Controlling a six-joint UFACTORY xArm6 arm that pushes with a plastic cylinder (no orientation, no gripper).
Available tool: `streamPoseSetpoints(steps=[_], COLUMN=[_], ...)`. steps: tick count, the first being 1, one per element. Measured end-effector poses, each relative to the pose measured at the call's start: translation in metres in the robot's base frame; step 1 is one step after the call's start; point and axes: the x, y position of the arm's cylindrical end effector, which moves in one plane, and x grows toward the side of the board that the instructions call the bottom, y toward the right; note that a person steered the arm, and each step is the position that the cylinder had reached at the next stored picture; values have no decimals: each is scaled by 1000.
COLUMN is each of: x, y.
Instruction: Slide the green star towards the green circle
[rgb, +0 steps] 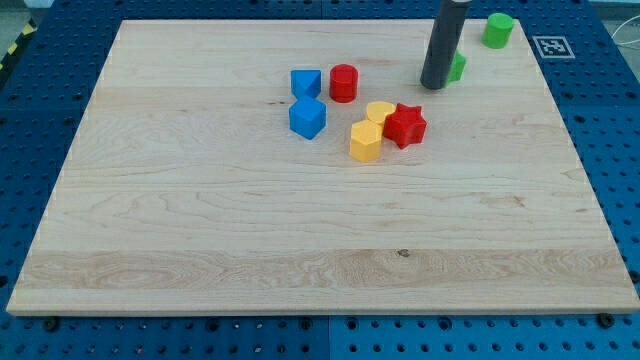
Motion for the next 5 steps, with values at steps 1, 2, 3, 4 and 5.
streamPoseSetpoints(steps=[1, 2, 3, 4, 5], x=[-13, -27, -36, -44, -47], y=[1, 1, 6, 7, 1])
